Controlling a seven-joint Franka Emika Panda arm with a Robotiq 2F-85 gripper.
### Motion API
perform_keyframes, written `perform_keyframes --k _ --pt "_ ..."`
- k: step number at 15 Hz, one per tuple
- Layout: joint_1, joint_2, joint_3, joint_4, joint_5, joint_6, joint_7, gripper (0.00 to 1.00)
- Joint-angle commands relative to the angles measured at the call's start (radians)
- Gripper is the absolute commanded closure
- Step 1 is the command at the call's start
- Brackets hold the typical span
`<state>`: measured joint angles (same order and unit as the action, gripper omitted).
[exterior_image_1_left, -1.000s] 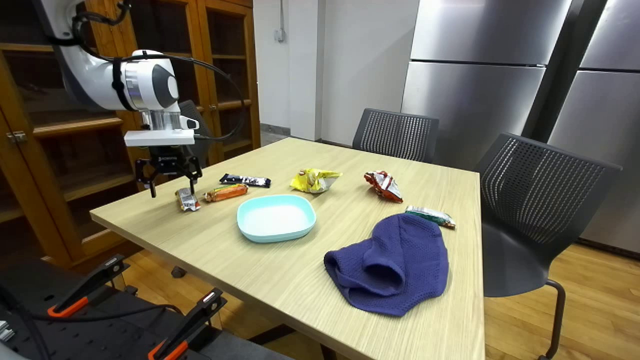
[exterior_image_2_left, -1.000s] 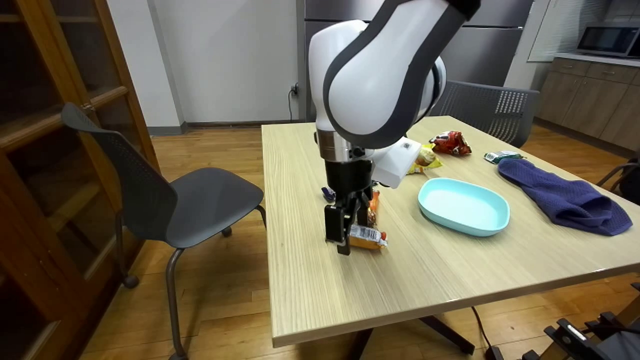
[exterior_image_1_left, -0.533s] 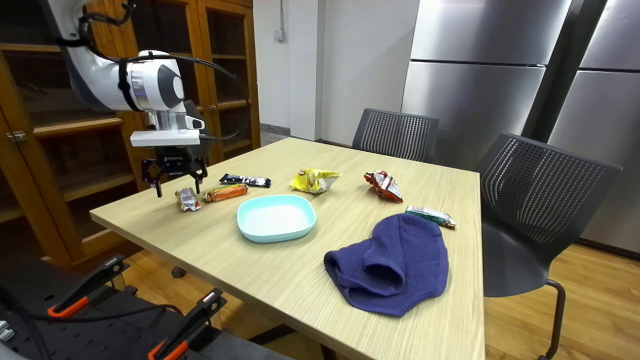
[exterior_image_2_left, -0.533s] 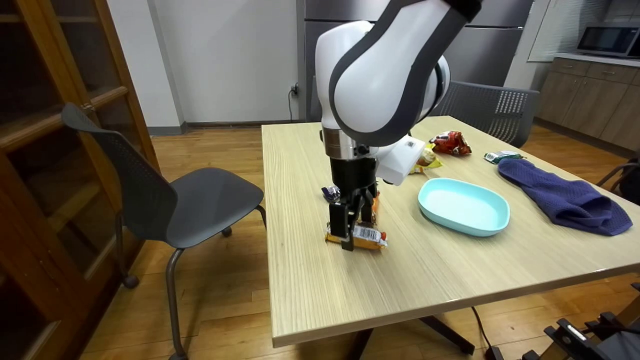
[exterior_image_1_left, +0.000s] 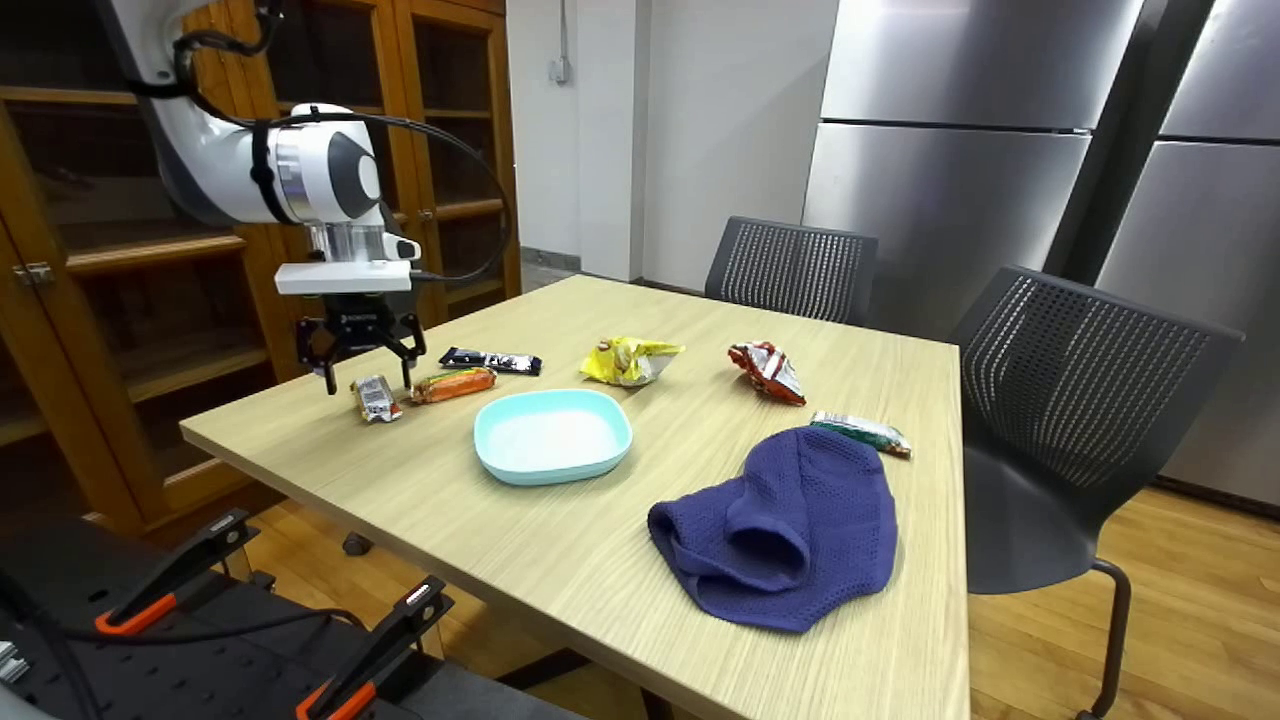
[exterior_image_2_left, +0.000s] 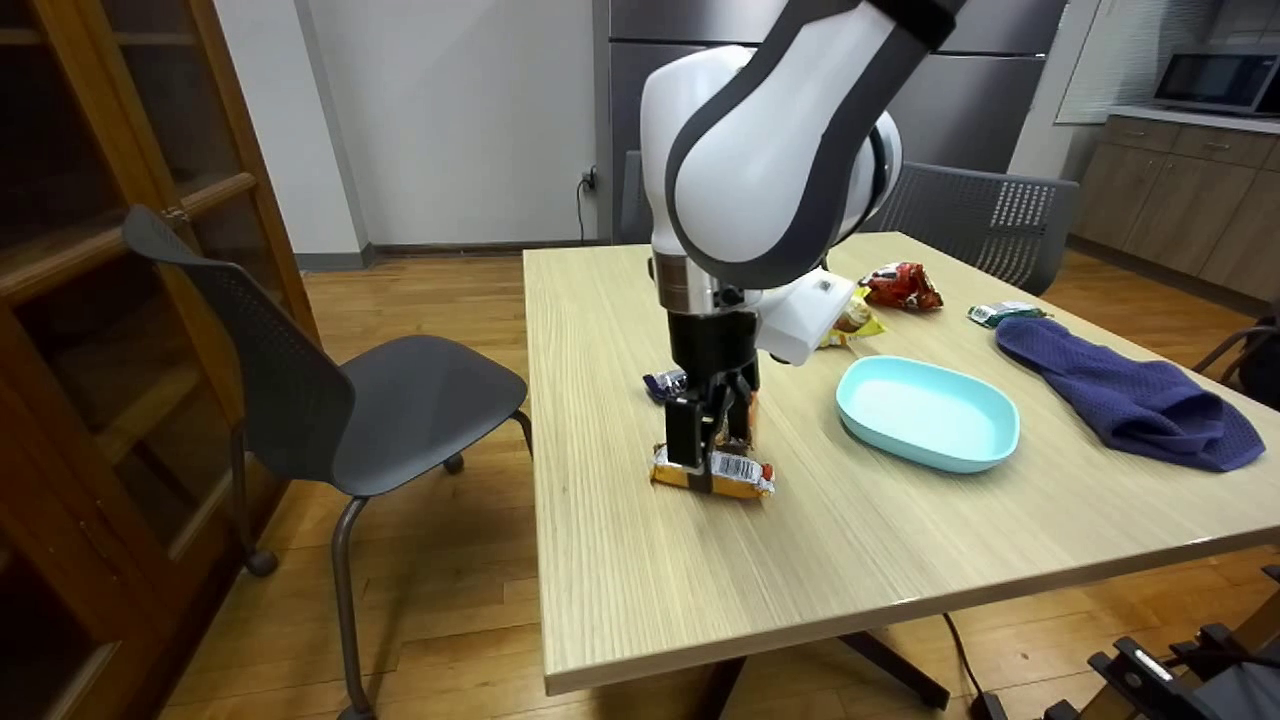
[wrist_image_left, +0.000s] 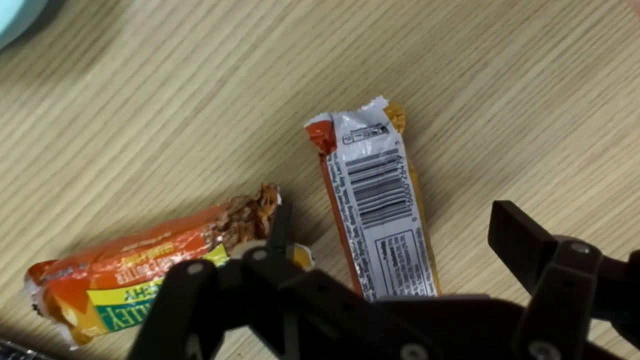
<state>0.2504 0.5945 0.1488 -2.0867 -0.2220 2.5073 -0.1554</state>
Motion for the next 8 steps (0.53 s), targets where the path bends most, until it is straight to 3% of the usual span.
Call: perform_keyframes --k 1,8 --pt "-0.004 0.003 0.004 0.005 -0.002 -0.003 0.002 0.0" --pt "-0.001 0.01 0.002 0.013 -0.005 -0.009 0.004 0.0"
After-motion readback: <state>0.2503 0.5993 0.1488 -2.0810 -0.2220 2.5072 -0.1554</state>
